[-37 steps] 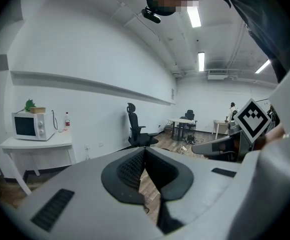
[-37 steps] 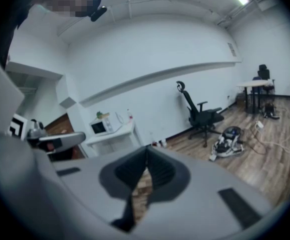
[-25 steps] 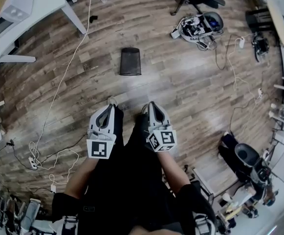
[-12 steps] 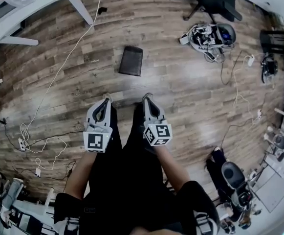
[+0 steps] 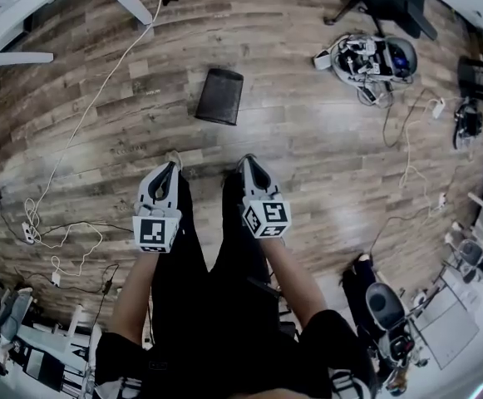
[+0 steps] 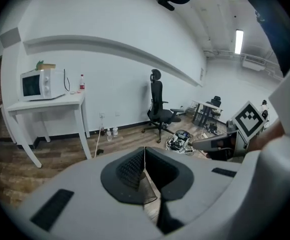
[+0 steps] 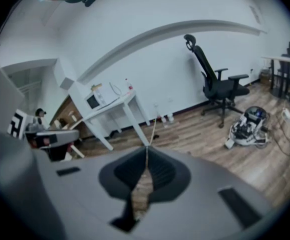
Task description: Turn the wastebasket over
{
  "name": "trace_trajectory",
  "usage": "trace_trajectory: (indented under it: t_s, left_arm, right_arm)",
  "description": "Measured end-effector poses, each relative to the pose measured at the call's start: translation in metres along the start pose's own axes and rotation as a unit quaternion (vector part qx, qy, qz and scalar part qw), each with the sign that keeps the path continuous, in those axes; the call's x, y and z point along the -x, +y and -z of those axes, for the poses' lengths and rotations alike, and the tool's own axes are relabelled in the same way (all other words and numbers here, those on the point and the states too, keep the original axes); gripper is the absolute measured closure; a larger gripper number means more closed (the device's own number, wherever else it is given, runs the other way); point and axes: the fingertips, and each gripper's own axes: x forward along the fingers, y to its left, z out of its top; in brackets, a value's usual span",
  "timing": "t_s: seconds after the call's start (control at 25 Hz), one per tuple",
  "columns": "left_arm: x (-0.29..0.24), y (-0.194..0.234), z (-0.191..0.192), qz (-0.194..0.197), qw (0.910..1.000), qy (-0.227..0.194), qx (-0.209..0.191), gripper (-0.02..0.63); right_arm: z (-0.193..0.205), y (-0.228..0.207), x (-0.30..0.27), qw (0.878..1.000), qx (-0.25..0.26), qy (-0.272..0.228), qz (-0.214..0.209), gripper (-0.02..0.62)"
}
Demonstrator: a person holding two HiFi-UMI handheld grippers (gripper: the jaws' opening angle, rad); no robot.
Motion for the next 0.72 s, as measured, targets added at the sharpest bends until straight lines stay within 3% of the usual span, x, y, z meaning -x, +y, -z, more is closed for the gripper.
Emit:
trace_trajectory:
  t_s: [0.08,0.16,0.32,0.48,0.72]
  left_arm:
    - [-0.02,0.0,0.027,0.026,0.9994,0.022,0.001,0.551]
    - [-0.04,-0.003,0.054,0.054,0.9975,0.045,0.005,0.446]
    - [-0.07,0.0,0.111,0.081,0.9935,0.079,0.005,0.422]
    - [-0.099,0.015,0.157,0.079,0.993,0.088,0.006,0.419]
    - [-0.138,0.034,0.224,0.08,0.9922,0.095,-0.016,0.419]
  right_arm:
    - [0.019,-0.01,-0.019,1.0,-0.003,0.012,0.005,0.561]
    - [0.04,-0.017,-0.038,1.0,-0.006,0.026,0.006,0.56]
    - [0.088,-0.027,-0.067,0.999,-0.007,0.05,0.011,0.56]
    - [0.137,-0.046,-0.097,0.996,-0.005,0.082,0.029,0.484]
    - [0.213,-0.082,-0.134,0.991,-0.003,0.125,0.055,0.468]
